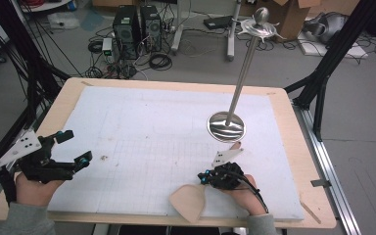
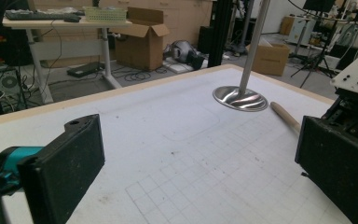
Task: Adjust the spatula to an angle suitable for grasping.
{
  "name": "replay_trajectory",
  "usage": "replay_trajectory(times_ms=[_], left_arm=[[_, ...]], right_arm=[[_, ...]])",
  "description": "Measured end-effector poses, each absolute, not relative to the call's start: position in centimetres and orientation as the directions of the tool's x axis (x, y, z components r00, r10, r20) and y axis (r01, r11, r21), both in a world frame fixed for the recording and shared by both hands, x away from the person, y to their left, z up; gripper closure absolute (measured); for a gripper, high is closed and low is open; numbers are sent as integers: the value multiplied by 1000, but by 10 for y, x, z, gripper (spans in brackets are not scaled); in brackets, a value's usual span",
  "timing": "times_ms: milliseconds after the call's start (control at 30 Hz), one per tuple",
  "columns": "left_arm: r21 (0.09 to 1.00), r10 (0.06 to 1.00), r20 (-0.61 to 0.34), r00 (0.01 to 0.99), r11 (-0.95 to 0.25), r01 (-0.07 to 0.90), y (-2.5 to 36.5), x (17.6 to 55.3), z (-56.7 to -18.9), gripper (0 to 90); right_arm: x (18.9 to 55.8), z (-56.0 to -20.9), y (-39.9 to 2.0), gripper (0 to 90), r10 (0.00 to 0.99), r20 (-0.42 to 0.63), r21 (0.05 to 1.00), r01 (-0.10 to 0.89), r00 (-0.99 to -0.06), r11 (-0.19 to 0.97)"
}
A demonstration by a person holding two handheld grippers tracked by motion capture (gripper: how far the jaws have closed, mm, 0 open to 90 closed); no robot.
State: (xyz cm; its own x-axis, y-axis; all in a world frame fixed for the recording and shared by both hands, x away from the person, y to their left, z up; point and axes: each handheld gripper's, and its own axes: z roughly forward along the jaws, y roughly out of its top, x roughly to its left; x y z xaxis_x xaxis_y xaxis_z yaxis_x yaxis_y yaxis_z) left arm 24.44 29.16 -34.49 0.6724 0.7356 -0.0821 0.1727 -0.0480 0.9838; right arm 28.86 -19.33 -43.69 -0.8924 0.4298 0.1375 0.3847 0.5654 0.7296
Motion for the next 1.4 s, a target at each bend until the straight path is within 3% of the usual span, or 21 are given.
replay_trajectory(times_ms=[533,700,967,1400], left_arm=[[987,749,-79,658,-33,157,296,243,-343,17],[986,747,-88,659,-30,165,297,245,-345,17],[985,742,-85,665,-38,167,295,245,-345,17],[983,741,-86,666,-44,177,293,247,-348,17]], right_arm=[[283,-436,-197,900,396,122,720,356,-910,595],[284,-424,-208,900,401,140,775,353,-905,524],[289,-403,-240,900,498,102,808,363,-861,463],[305,-410,-283,900,656,65,802,431,-752,415]])
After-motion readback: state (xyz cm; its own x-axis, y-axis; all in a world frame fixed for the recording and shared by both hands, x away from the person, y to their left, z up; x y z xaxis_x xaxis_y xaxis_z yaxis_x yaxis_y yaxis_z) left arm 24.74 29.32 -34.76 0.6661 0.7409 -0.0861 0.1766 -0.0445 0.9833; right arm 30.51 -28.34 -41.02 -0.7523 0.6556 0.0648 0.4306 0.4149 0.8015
